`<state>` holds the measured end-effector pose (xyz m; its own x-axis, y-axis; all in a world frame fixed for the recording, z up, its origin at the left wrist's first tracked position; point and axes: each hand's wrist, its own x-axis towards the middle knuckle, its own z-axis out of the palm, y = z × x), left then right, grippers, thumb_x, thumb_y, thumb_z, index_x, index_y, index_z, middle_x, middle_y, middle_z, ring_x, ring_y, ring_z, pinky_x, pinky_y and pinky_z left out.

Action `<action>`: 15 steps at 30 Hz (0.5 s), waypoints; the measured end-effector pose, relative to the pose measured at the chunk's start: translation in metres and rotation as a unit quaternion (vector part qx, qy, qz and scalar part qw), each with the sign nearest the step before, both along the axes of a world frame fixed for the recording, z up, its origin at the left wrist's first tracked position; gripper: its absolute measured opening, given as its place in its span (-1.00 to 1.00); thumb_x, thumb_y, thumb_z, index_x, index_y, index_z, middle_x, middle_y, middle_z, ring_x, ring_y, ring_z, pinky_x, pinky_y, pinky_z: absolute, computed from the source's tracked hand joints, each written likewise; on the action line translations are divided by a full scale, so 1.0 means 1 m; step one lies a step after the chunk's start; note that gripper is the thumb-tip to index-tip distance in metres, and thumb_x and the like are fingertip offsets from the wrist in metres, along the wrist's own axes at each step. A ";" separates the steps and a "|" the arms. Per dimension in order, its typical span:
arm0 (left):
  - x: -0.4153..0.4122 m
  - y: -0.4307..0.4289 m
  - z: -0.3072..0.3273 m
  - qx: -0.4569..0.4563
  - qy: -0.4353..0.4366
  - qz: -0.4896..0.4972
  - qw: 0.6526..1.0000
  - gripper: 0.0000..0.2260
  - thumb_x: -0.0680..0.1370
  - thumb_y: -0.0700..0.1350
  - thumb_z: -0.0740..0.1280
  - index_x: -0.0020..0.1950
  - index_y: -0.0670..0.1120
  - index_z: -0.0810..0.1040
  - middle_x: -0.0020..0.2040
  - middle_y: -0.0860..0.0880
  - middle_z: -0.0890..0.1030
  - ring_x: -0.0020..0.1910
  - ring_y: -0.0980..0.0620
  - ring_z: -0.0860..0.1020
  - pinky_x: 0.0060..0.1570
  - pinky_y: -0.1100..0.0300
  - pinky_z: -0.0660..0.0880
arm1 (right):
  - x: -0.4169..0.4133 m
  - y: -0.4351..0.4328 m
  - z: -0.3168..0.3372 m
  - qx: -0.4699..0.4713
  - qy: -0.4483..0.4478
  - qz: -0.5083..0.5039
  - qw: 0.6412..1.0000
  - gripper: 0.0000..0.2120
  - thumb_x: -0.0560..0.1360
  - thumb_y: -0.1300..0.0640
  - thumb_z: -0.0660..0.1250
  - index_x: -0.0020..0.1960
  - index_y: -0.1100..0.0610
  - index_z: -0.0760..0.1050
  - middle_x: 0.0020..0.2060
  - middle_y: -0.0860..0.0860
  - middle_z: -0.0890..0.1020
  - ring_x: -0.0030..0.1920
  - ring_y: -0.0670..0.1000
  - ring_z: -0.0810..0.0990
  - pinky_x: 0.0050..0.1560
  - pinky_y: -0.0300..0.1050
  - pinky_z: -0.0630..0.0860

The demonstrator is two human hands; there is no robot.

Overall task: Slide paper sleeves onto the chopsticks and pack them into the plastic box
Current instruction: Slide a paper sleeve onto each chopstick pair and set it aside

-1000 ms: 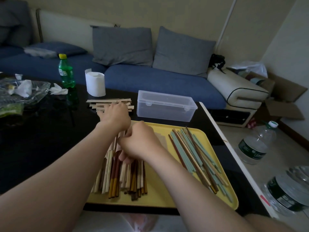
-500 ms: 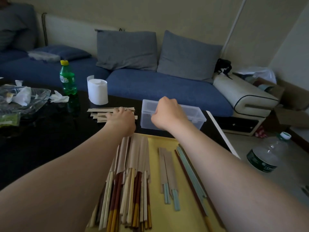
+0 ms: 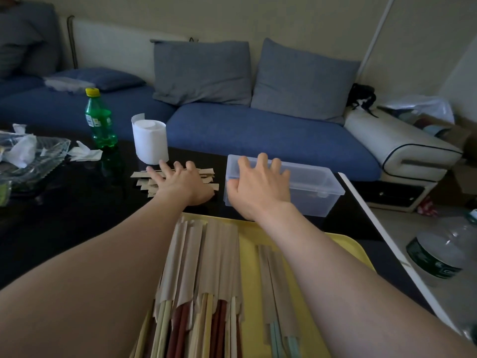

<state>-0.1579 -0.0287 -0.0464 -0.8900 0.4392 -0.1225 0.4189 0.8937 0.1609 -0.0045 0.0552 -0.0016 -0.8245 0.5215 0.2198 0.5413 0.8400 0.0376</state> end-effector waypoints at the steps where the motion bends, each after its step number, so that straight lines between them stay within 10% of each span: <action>1: -0.003 -0.003 -0.001 0.000 -0.010 -0.003 1.000 -0.18 0.55 0.20 0.33 0.69 -0.04 0.06 0.70 -0.19 0.09 0.65 -0.39 -0.14 0.50 -0.51 -0.25 | 0.000 0.002 -0.001 0.004 0.003 0.000 1.000 -0.50 0.69 -0.17 0.13 0.55 0.04 0.33 0.48 0.22 0.38 0.46 0.34 0.37 0.35 0.30 0.42; 8: -0.002 -0.001 0.000 0.002 -0.067 -0.047 0.997 -0.29 0.55 0.10 0.40 0.63 -0.01 0.20 0.59 -0.16 0.27 0.57 -0.36 0.22 0.49 -0.43 0.20 | 0.007 0.026 -0.005 0.011 -0.004 -0.002 1.000 -0.59 0.69 0.01 0.19 0.51 0.08 0.36 0.44 0.22 0.39 0.41 0.29 0.39 0.33 0.24 0.43; 15: 0.030 0.011 0.010 -0.041 -0.053 -0.132 0.989 -0.42 0.64 0.08 0.34 0.63 0.05 0.26 0.59 -0.13 0.29 0.57 -0.32 0.22 0.48 -0.35 0.20 | 0.016 0.035 0.001 0.000 -0.028 -0.012 1.000 -0.49 0.65 0.14 0.34 0.56 0.08 0.33 0.41 0.20 0.43 0.41 0.25 0.44 0.39 0.22 0.41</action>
